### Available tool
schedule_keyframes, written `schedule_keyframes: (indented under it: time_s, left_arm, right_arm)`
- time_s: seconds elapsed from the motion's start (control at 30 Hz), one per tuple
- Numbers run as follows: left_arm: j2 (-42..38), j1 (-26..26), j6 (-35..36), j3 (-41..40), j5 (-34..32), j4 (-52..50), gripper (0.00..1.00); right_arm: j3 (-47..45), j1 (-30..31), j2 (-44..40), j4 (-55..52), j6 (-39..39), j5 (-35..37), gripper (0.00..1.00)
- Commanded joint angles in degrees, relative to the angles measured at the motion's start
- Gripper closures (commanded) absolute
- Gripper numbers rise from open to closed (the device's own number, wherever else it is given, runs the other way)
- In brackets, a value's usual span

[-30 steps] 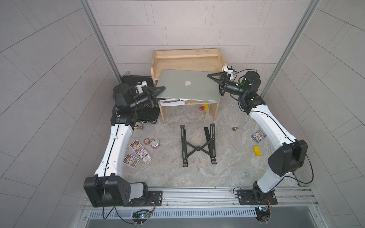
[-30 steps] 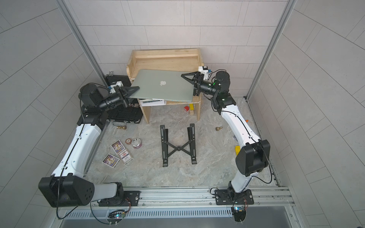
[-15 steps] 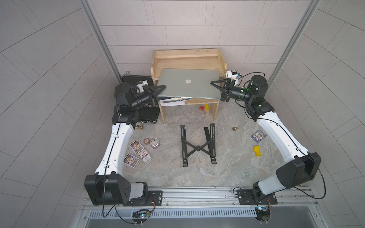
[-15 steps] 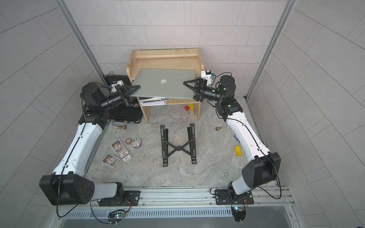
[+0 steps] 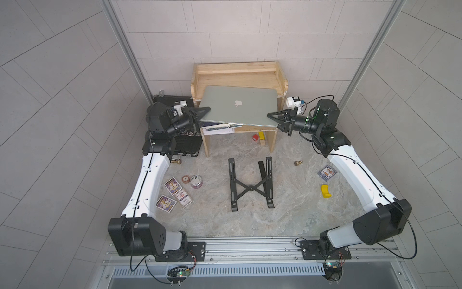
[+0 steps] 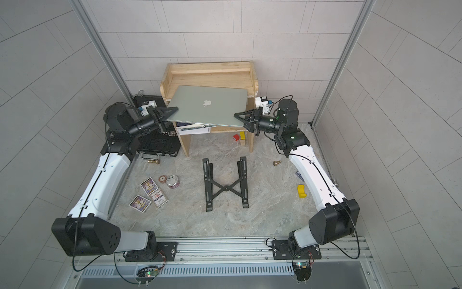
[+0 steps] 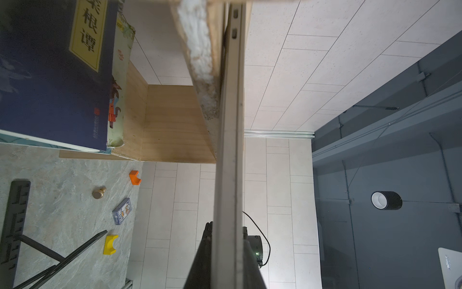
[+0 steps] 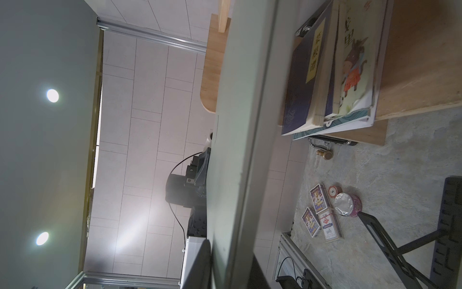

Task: Close the laptop lid and set it aside
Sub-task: Place the laptop on the shelf.

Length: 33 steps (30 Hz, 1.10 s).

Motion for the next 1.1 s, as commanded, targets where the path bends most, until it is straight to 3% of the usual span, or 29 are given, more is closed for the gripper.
schedule_keyframes:
  time_s: [0.0, 0.13, 0.2, 0.37, 0.53, 1.07]
  left_arm:
    - [0.8, 0.6, -1.3, 1.7, -5.1, -3.4, 1.0]
    - [0.8, 0.7, -0.6, 2.0, -4.5, -4.5, 0.98]
    - [0.9, 0.6, -0.4, 2.3, -4.0, -4.9, 0.88]
    - [0.5, 0.7, 0.0, 2.3, -3.6, -5.4, 0.51]
    - [0.1, 0.7, 0.5, 2.4, -3.3, -6.2, 0.33]
    - [-2.1, 0.6, 0.3, 2.8, -3.9, -6.3, 0.3]
  right_arm:
    - [2.7, -0.2, -1.1, 4.7, -4.1, -1.0, 0.92]
    - [4.5, -0.8, 0.2, 4.4, -3.4, -1.0, 0.97]
    - [5.3, -1.1, 0.9, 4.4, -2.9, -1.1, 1.0]
    - [7.5, -2.4, 2.7, 4.6, -1.7, -1.2, 1.0]
    - [9.2, -3.3, 4.6, 5.2, -0.5, -1.3, 1.0]
    - [13.5, -4.2, 9.8, 11.1, 7.7, 1.4, 1.0]
